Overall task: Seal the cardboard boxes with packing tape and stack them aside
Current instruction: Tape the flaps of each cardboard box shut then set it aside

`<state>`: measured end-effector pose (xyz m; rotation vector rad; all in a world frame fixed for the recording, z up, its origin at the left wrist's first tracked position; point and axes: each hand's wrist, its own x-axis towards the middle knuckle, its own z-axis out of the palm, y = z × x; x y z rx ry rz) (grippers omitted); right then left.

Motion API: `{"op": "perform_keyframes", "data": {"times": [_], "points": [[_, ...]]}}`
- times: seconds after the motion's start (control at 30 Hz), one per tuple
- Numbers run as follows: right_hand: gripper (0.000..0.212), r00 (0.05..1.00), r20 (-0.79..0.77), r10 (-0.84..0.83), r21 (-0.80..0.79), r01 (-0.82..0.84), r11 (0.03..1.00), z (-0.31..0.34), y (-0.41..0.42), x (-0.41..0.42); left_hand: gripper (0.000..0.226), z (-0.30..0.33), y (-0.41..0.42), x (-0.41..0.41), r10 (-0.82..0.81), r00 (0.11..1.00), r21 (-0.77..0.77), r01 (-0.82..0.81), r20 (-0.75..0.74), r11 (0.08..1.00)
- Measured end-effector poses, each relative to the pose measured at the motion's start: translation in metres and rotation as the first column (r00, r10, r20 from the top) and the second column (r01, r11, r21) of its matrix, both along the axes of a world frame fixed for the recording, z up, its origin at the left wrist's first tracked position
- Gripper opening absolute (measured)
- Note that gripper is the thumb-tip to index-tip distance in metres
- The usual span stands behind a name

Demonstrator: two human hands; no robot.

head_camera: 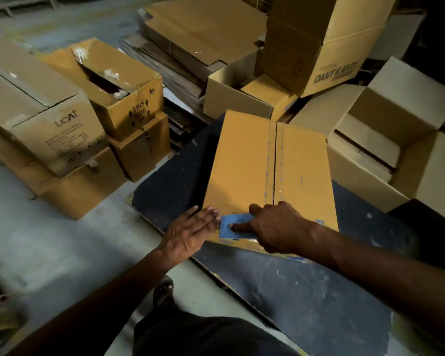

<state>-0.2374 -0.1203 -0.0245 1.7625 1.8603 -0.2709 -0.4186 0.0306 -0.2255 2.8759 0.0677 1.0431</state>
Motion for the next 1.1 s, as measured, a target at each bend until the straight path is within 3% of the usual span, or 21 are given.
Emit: {"op": "perform_keyframes", "data": {"times": [0.27,0.53,0.8,0.93,1.1], "points": [[0.078,0.993,-0.004,-0.121,-0.106,0.12,0.987,0.018,-0.018,0.014,0.051,-0.002,0.005,-0.004,-0.026,0.998,0.043,0.029,-0.061,0.999],[0.073,0.969,0.022,-0.248,-0.191,0.247,0.95,0.029,-0.073,0.054,0.049,-0.004,0.005,-0.008,-0.017,0.991,0.023,0.02,-0.13,1.0],[0.076,0.953,-0.044,-0.299,-0.137,0.291,0.947,0.048,-0.097,0.069,0.049,-0.001,0.002,-0.007,-0.034,0.99,-0.022,0.032,-0.135,0.999],[0.079,0.948,-0.081,-0.307,-0.1,0.299,0.949,0.063,-0.103,0.077,0.047,-0.001,-0.001,-0.007,-0.013,0.988,0.028,0.017,-0.152,0.999],[0.076,0.927,-0.1,-0.363,-0.17,0.343,0.924,0.045,-0.11,0.081,0.045,-0.002,-0.001,-0.009,0.009,0.981,0.03,-0.003,-0.193,1.0]]}}
